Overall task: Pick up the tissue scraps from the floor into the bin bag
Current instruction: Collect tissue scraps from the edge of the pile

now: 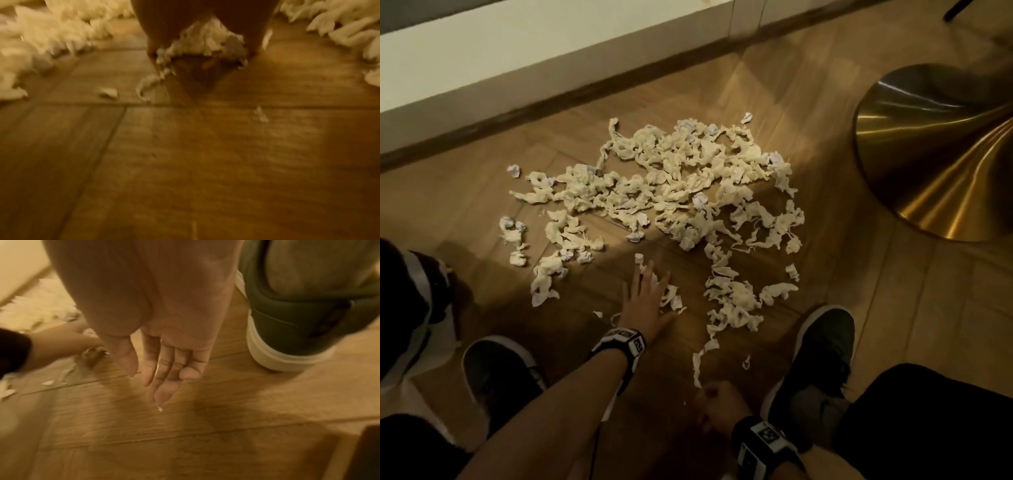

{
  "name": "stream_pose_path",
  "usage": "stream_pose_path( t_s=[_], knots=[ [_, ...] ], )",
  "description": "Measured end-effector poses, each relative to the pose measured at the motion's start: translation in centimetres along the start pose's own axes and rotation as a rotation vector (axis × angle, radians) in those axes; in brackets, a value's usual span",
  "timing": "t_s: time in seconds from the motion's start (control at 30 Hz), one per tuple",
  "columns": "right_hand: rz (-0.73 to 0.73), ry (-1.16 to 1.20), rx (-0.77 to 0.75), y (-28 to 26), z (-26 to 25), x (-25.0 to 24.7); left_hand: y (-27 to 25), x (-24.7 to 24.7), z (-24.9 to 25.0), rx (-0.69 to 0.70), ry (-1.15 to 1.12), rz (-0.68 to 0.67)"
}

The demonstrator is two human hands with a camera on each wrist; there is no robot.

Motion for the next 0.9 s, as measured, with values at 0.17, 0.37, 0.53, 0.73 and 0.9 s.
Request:
stream_pose_path(
  t_s=[0.17, 0.37, 0.53, 0.73, 0.9],
  knots=[
    [0.046, 0.052, 0.004, 0.5, -0.3, -0.9, -0.7, 0.7, 0.4, 0.007, -0.113, 0.217],
    [0.048, 0.036, -0.026, 0.5, -1.9, -1.5, -0.2, 0.9, 0.1, 0.023, -0.324, 0.088],
    [0.084, 0.047, -0.128, 0.2, -4.7, -2.3, -1.5, 0.2, -1.7, -0.268, -0.665, 0.209],
    [0.131, -0.063, -0.332, -1.6, -8.9, -1.6, -5.1, 0.7, -1.3, -0.825, -1.524, 0.055],
    [0.116, -0.142, -0.569, -3.4, -11.8, 0.2, -7.5, 0.9, 0.7, -0.794, -1.713, -0.142]
  ],
)
Point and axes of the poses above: each hand's wrist, its own y-axis towards the middle knuckle, its own x-axis out of the palm, z = x × y, the point moved 5 cm from there along y, towards the middle knuckle, and after that the axes turned 7 degrees about y, right-handed, at the moved point
